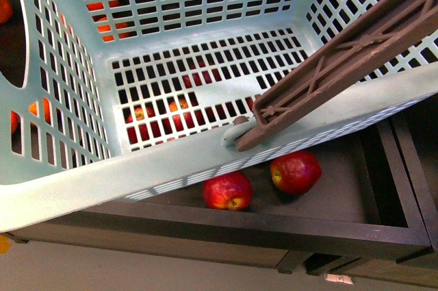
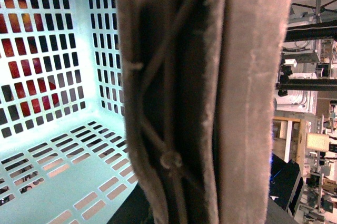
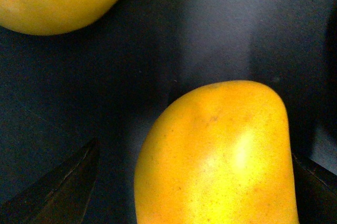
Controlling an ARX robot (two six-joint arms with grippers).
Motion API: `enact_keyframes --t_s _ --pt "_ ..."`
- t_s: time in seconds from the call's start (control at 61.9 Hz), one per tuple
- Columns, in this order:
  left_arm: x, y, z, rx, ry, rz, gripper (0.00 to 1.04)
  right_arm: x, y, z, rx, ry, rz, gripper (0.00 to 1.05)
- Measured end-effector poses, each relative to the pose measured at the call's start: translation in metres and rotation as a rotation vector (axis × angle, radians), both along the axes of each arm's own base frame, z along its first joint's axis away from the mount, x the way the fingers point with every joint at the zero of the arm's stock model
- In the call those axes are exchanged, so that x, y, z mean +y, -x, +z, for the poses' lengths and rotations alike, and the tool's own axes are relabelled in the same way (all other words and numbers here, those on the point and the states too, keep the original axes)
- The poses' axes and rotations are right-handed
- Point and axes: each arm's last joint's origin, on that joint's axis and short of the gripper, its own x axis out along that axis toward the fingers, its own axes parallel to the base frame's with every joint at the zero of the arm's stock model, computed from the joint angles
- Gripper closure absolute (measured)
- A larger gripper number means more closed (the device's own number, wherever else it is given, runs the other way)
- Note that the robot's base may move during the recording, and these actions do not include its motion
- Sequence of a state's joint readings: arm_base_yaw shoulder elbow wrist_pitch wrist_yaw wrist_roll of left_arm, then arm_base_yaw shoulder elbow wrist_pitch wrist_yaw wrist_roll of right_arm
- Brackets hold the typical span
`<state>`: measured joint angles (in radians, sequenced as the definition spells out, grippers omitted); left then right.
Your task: Pick mango and avocado into basket
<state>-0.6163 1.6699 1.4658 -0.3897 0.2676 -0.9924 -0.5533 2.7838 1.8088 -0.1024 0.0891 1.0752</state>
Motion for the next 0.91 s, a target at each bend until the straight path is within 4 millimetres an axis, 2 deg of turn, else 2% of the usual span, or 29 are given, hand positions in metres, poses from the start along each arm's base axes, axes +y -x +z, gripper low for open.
enact_keyframes --t_s 0.129,0.259,0.339,0.436,0.485,0.501,0.533,0.647,0.744,0.905 --pt "0.000 0.000 0.000 0.000 -0.001 0.001 0.90 -0.003 0.005 -0.002 -0.011 -0.002 0.029 0.42" --pt "0.000 0.000 0.000 0.000 -0.001 0.001 0.90 -0.002 0.015 0.004 -0.031 0.005 0.074 0.44" --pt "0.000 0.000 0.000 -0.001 -0.001 0.002 0.90 0.001 0.023 0.023 -0.074 0.033 0.137 0.45" --pt "0.000 0.000 0.000 0.000 -0.001 0.001 0.90 0.010 0.033 0.069 -0.166 0.093 0.231 0.45" --pt "0.000 0.000 0.000 0.000 0.000 0.001 0.90 0.020 0.043 0.109 -0.262 0.145 0.309 0.45" --pt "0.000 0.000 0.000 0.000 0.000 0.001 0.90 0.022 0.045 0.115 -0.274 0.155 0.316 0.45" --pt "0.000 0.000 0.000 0.000 -0.001 0.001 0.90 0.031 0.053 0.140 -0.333 0.182 0.363 0.45" --pt "0.000 0.000 0.000 0.000 -0.001 0.001 0.90 0.066 0.082 0.221 -0.491 0.261 0.513 0.45" --pt "0.000 0.000 0.000 0.000 -0.001 0.001 0.90 0.086 0.095 0.254 -0.556 0.295 0.569 0.45" --pt "0.000 0.000 0.000 -0.001 -0.001 0.002 0.90 0.140 0.121 0.309 -0.650 0.379 0.658 0.45"
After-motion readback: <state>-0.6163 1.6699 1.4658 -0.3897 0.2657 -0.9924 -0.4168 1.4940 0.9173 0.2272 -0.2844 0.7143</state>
